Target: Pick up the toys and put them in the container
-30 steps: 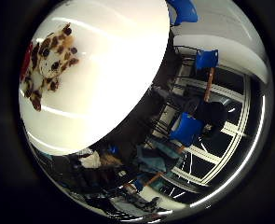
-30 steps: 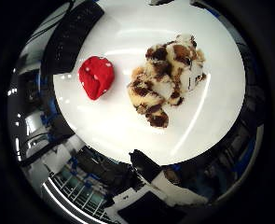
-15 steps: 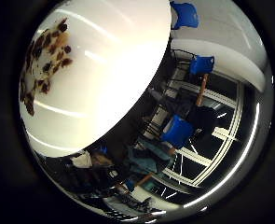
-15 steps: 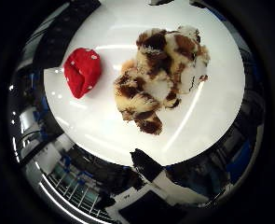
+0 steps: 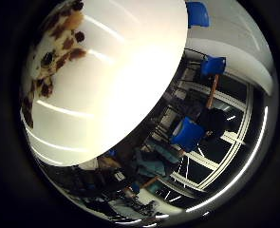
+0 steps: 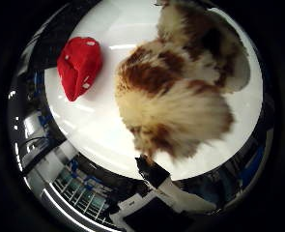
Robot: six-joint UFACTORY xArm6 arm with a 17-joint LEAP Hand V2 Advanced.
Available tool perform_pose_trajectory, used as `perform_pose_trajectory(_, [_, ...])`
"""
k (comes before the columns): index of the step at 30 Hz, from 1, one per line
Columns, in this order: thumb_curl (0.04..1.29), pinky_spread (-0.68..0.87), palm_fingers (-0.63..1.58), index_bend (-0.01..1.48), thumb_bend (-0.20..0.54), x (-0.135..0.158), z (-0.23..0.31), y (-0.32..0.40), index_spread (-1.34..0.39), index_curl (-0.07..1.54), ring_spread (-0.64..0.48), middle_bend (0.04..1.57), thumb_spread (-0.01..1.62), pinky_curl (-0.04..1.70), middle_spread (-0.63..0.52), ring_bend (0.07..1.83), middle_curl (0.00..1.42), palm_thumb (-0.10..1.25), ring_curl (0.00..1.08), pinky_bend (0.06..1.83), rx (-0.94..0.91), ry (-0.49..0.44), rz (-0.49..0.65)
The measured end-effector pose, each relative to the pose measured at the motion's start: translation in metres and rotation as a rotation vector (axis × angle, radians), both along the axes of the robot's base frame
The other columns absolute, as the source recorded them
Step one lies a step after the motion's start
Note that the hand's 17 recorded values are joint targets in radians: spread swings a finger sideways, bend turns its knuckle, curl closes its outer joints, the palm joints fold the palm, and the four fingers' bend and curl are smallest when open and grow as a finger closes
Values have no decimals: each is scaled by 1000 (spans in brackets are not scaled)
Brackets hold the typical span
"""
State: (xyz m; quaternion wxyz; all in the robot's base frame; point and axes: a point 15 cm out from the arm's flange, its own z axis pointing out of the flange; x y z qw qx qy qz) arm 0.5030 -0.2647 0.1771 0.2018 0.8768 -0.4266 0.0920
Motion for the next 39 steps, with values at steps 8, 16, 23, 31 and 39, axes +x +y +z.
perform_pose_trajectory(8, [311,372,386,161,-27,1,-19,-4,-389,270,25,347,938,276,-139,378,346,535,289,335,26,-14,-11])
perform_pose_trajectory(16, [311,-424,1134,288,-28,-10,1,-20,-452,402,-357,696,968,421,-369,949,613,560,542,769,77,-54,-62])
perform_pose_trajectory(23, [313,-336,1096,832,-8,-28,12,0,-480,809,-325,1040,1068,738,-397,1234,951,631,747,1233,255,-45,-93])
perform_pose_trajectory(31, [447,-222,1043,1044,41,-61,56,41,-328,972,-281,1219,1112,980,-293,1326,1043,976,859,1290,460,-15,-132])
perform_pose_trajectory(39, [517,-183,1034,1066,-12,-81,106,55,-273,987,-264,1248,1108,1153,-234,1341,1040,1022,891,1219,484,4,-138])
